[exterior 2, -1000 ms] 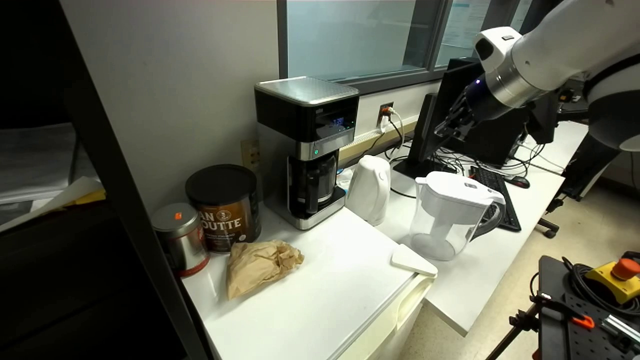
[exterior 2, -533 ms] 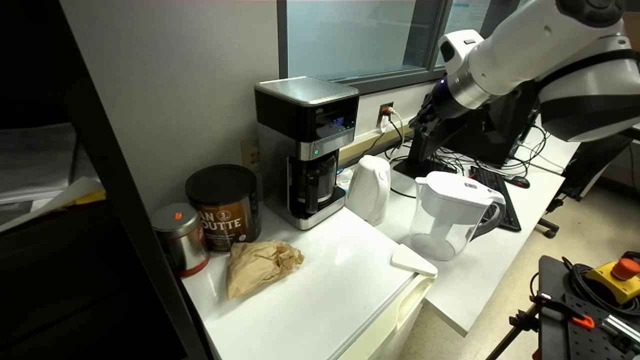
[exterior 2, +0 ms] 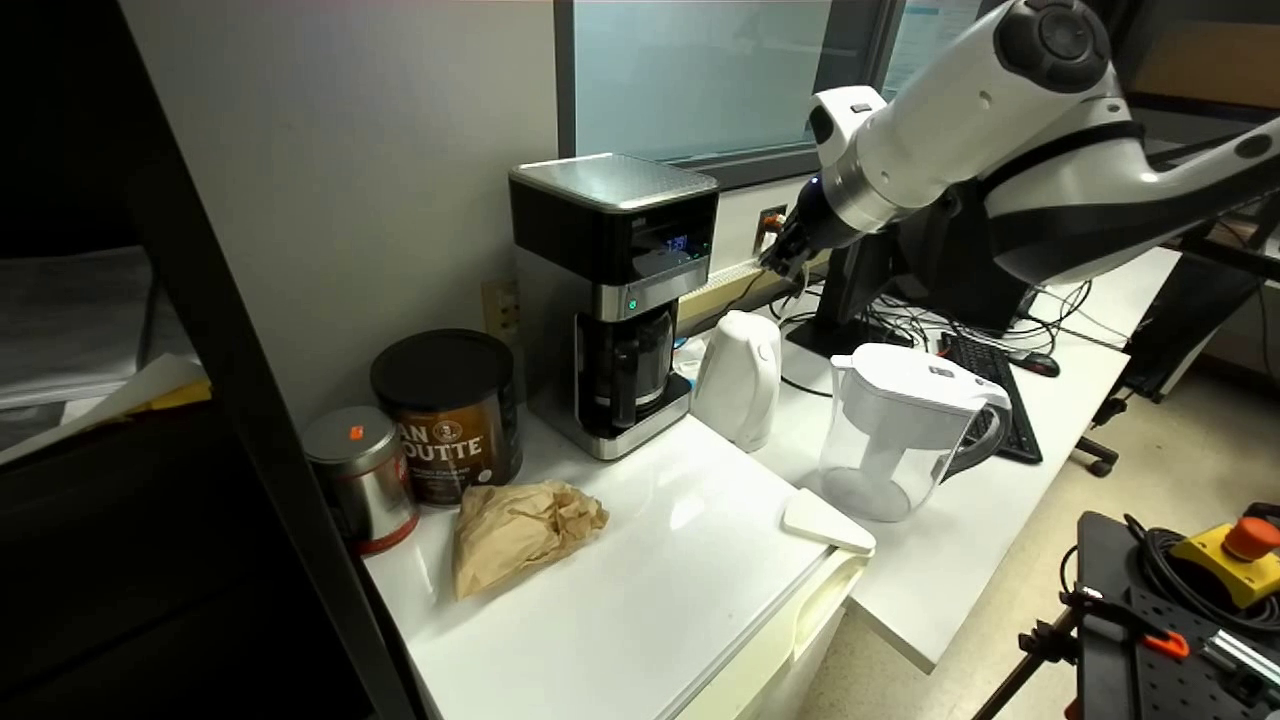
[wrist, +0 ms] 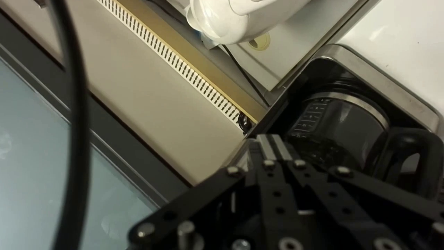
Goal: Tap the right side of the coffee maker
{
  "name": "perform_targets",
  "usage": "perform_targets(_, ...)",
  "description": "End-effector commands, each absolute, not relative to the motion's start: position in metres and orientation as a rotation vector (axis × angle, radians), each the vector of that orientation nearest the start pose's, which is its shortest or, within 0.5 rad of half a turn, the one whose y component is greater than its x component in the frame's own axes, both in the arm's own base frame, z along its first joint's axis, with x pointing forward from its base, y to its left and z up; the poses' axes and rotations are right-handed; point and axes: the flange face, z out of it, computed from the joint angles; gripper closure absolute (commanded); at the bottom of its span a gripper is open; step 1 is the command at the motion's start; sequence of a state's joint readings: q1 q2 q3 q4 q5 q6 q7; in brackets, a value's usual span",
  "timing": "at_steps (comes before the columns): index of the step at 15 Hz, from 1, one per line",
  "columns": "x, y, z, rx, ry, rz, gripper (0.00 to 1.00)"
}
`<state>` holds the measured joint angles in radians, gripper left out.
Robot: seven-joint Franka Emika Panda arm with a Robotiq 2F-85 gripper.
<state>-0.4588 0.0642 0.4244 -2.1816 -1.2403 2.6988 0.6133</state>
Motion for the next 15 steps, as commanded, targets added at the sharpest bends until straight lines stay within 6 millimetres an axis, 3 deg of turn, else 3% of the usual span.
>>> perform_targets(1,0.595,0.017,0.39,2.413,0.476,0.8,0.98)
perform_targets(15,0.64,0.027,0.371,2.426,0.503,0.843,0.98)
